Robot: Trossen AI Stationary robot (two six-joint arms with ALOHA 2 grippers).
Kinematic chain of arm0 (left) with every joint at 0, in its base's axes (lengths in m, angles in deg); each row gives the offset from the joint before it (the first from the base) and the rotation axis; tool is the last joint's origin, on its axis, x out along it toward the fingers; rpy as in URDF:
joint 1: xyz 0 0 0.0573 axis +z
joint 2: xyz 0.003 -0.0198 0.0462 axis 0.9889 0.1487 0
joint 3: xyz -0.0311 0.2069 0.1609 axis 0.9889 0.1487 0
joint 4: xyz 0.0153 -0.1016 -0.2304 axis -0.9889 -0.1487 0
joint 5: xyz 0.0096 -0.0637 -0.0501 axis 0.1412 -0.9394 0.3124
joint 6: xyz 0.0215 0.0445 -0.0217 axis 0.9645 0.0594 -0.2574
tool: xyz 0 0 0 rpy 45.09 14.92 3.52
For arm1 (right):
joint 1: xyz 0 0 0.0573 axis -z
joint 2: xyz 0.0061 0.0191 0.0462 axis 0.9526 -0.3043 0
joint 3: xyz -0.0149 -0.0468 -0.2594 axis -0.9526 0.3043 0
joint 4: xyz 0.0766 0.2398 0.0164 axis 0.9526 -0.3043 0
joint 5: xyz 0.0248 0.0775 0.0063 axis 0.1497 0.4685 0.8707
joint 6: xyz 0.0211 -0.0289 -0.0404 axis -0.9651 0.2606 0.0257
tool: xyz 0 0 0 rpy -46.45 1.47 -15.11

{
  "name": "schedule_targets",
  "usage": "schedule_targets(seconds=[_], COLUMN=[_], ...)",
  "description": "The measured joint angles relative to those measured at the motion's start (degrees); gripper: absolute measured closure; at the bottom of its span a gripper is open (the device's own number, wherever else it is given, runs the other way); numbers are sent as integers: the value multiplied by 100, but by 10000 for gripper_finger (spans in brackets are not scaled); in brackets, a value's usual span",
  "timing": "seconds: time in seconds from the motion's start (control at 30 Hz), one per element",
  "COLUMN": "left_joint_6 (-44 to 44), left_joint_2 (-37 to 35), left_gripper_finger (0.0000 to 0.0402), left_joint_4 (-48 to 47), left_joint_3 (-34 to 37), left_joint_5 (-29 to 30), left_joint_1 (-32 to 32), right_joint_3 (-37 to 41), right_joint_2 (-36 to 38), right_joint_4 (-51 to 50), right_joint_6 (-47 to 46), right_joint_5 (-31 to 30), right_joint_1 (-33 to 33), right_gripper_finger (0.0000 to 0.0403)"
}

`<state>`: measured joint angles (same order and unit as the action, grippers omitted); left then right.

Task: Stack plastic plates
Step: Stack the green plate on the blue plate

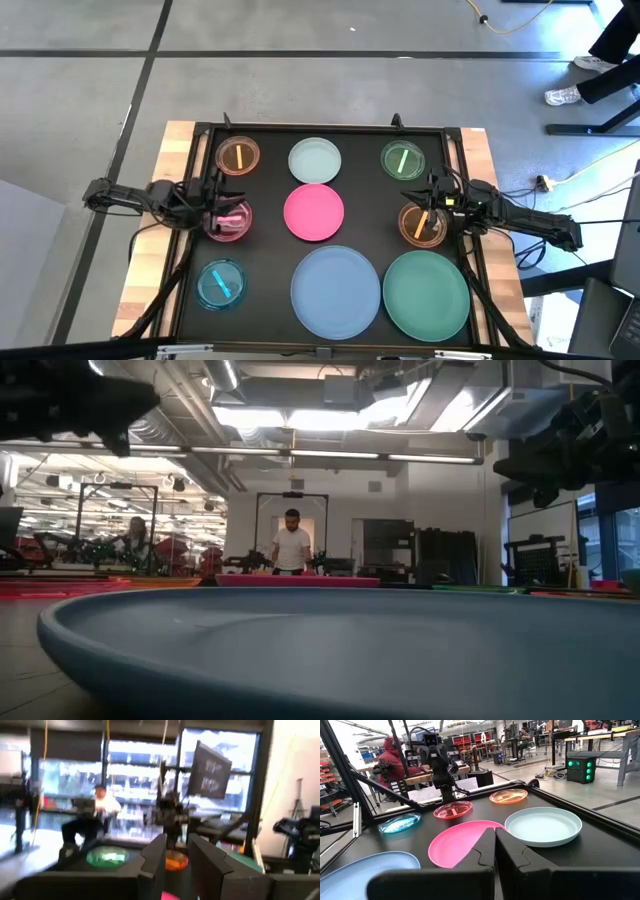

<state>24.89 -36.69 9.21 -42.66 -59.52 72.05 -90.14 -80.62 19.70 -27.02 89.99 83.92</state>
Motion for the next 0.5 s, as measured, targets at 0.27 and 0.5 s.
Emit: schedule_targets(seconds=[0.27, 0.5], left_joint_6=[187, 334], left_joint_2=[37, 221], left_gripper_finger=[324, 324], left_joint_4=[1120, 1384], left_joint_3=[0, 0], left_joint_5=[-1863, -1099], left_joint_1=[-3, -1], right_joint_3=[-1, 0], right_joint_2=[0, 0], right_joint_4=[0, 0], right_joint_6=[0, -1], right_joint_5=[0, 0], right_joint_1=[1, 0], right_gripper_finger=[398, 398])
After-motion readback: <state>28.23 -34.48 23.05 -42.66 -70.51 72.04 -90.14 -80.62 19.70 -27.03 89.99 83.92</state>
